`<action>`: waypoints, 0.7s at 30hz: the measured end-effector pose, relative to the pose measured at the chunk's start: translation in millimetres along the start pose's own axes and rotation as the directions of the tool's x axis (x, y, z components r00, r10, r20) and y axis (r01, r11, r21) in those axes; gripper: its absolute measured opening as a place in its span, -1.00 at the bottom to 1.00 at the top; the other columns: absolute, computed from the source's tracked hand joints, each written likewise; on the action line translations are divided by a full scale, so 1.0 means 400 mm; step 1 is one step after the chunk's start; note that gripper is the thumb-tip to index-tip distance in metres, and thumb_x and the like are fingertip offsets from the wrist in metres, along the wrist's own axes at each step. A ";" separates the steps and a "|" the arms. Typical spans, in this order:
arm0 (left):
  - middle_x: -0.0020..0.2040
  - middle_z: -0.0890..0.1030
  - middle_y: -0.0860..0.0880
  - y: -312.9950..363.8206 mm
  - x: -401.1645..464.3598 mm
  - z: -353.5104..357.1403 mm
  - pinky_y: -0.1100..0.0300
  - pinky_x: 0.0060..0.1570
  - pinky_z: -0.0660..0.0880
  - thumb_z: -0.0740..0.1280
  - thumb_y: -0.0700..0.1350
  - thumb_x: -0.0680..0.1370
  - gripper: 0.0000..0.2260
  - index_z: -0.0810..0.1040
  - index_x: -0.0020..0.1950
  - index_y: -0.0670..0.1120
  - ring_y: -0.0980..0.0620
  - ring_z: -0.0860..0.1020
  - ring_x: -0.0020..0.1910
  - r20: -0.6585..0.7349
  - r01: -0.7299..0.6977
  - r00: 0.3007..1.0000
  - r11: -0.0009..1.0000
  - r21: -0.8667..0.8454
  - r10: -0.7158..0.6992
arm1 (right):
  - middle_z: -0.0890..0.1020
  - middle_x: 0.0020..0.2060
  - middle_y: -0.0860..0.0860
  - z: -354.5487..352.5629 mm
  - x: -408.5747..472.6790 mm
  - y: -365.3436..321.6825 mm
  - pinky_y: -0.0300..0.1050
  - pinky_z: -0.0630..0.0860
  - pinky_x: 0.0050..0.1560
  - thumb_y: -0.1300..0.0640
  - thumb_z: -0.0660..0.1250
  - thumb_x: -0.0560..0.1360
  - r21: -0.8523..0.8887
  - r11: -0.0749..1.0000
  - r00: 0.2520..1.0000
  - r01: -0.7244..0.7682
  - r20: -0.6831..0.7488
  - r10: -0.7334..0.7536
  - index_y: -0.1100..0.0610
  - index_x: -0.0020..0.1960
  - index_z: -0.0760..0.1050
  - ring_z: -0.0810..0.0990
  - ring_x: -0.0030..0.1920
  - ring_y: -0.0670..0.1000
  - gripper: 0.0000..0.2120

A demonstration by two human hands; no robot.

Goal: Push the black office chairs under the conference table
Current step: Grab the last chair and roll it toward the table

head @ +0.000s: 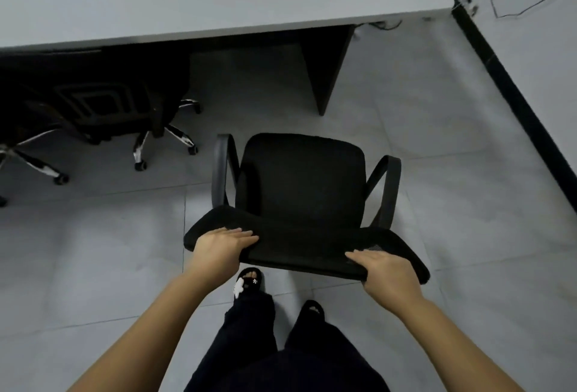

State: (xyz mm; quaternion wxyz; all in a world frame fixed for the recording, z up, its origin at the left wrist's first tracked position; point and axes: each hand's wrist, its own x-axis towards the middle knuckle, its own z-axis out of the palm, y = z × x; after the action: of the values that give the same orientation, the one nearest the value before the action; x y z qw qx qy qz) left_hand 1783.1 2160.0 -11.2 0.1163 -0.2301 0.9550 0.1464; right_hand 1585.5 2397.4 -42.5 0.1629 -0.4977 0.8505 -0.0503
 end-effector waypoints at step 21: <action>0.39 0.42 0.16 -0.095 0.402 -0.113 0.24 0.11 0.43 0.16 -0.21 0.57 -0.57 0.33 0.39 0.16 0.14 0.37 0.36 -0.072 0.170 0.983 0.985 0.010 -0.168 | 0.67 0.03 -0.08 -0.203 0.533 0.153 -0.08 0.53 -0.08 0.17 0.23 0.48 -0.061 0.991 0.988 0.122 0.103 -0.115 -0.21 0.19 0.47 0.61 -0.01 0.01 -0.63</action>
State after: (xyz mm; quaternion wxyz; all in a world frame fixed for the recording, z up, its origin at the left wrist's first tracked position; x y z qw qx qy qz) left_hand 1654.7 2047.3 -24.2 0.0964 -0.3144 0.9367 0.1199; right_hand 1411.9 2237.7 -29.4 0.1849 -0.5543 0.8115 -0.0067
